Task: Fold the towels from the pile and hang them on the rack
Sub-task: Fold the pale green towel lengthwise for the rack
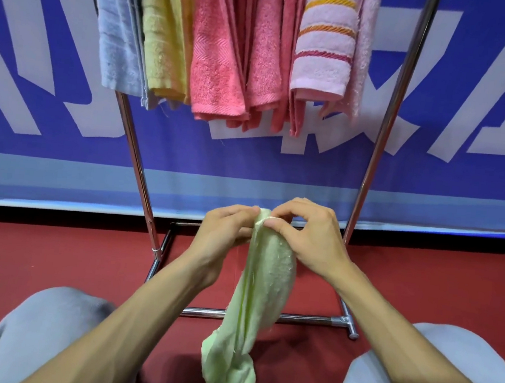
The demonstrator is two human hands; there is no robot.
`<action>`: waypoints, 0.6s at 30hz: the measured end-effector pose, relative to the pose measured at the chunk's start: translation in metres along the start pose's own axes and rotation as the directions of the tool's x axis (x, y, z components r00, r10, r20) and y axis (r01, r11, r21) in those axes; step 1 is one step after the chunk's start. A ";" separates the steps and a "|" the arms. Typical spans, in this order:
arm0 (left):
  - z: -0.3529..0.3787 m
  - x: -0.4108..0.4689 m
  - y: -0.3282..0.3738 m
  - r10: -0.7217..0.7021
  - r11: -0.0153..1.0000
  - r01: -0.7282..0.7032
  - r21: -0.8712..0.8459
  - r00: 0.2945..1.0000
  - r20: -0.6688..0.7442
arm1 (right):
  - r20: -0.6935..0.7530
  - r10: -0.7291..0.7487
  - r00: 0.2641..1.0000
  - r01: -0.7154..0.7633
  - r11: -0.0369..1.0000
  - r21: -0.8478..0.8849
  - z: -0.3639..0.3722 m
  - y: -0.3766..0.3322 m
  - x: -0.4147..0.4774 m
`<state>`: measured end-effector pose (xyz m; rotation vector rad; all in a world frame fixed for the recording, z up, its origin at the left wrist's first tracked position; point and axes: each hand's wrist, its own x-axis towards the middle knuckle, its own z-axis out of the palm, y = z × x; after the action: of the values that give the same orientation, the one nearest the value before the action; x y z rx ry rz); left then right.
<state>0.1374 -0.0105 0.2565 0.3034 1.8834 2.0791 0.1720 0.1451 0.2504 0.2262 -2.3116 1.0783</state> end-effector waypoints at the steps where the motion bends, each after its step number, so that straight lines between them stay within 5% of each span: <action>1: 0.001 -0.001 0.000 0.008 1.000 -0.008 0.008 0.999 0.033 | -0.016 0.038 0.999 -0.038 0.999 0.015 0.002 -0.001 0.000; 8: 0.002 -0.006 0.001 0.097 0.995 -0.097 -0.008 0.987 0.128 | -0.106 0.198 0.974 -0.187 0.976 0.111 0.005 -0.004 0.000; 15: -0.002 -0.003 -0.006 0.208 0.970 -0.198 0.144 0.976 -0.061 | -0.026 0.170 0.985 -0.167 0.981 0.102 0.004 0.001 0.000; 18: -0.004 -0.002 -0.004 0.262 0.946 -0.253 0.202 0.965 -0.018 | 0.020 0.162 0.987 -0.164 0.981 0.103 0.001 0.002 0.001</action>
<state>0.1385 -0.0147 0.2526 0.5842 2.1852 2.0726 0.1702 0.1457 0.2491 0.0836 -2.3186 1.2836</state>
